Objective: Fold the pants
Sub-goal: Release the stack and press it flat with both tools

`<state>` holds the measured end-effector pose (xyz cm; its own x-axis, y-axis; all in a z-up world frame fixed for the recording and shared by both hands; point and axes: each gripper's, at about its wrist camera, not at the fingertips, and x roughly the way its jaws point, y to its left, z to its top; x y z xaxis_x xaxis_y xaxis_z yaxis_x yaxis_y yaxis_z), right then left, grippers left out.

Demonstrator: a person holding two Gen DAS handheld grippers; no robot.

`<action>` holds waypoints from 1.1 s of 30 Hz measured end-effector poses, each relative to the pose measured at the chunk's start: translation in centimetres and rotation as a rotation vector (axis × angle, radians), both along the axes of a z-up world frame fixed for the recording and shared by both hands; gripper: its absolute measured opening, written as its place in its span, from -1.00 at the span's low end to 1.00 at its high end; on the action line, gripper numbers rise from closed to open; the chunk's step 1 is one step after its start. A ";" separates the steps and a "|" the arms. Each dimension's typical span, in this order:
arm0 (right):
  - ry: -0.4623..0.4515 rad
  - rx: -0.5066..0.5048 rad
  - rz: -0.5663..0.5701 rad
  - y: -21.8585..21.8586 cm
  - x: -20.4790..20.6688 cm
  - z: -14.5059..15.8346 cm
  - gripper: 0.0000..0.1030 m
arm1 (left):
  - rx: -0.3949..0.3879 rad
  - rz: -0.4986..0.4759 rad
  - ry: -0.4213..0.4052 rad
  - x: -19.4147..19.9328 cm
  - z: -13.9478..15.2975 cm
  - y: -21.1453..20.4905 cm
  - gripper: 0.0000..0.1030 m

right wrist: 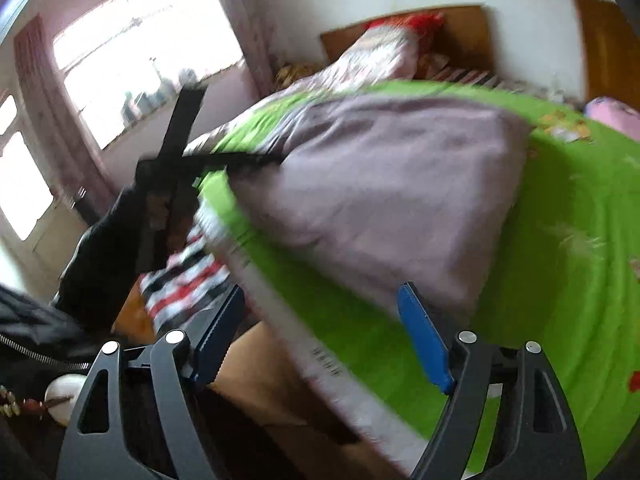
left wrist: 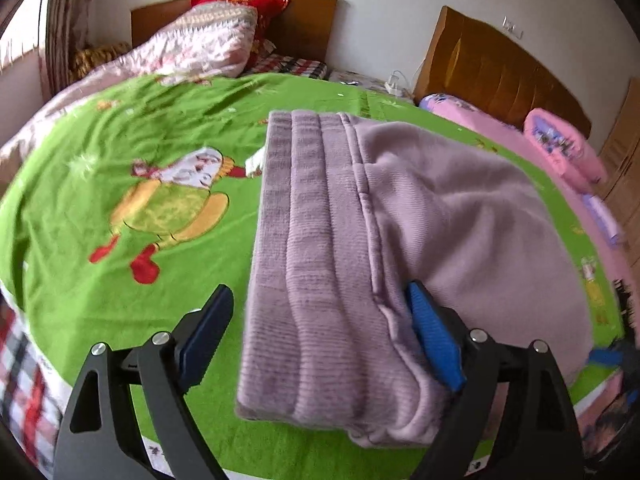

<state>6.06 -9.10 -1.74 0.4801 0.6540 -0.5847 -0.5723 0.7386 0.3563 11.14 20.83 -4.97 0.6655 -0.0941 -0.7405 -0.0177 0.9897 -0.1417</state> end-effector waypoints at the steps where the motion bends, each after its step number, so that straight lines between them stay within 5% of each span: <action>1: 0.010 0.010 -0.054 -1.0 0.5 -0.3 0.58 | 0.010 0.004 -0.002 -0.2 0.0 -0.1 0.73; 4: 0.122 -0.051 -0.022 -0.2 1.3 -2.5 0.60 | 0.010 0.011 -0.001 -0.3 0.1 -0.1 0.74; 7: 0.082 -0.120 -0.016 0.7 0.2 -2.1 0.59 | 0.018 0.011 -0.001 -0.3 0.2 -0.2 0.74; 13: -0.062 -0.016 -0.031 -1.0 0.9 2.3 0.63 | 0.028 0.015 -0.008 -0.2 0.2 -0.3 0.76; 17: 0.053 -0.098 0.076 2.5 2.6 -0.5 0.66 | 0.039 0.023 -0.012 -0.5 0.4 -0.6 0.76; 19: -0.008 -0.163 0.078 3.7 1.2 -0.8 0.68 | 0.084 0.037 -0.036 -1.0 1.0 -1.2 0.76; 22: 0.002 -0.118 0.056 2.5 -0.2 0.2 0.69 | 0.183 0.062 -0.142 -3.1 3.0 -2.8 0.85; 26: -0.094 -0.049 -0.085 -1.0 -2.2 2.6 0.85 | 0.226 0.051 -0.365 -7.5 6.5 -5.4 0.97; 29: -0.168 -0.022 -0.257 -3.0 -3.2 3.7 0.91 | 0.167 0.112 -0.508 -10.6 8.5 -7.0 0.97; 33: -0.191 -0.015 -0.421 -4.0 -3.9 3.4 0.91 | 0.091 0.110 -0.505 -11.7 8.7 -9.1 0.97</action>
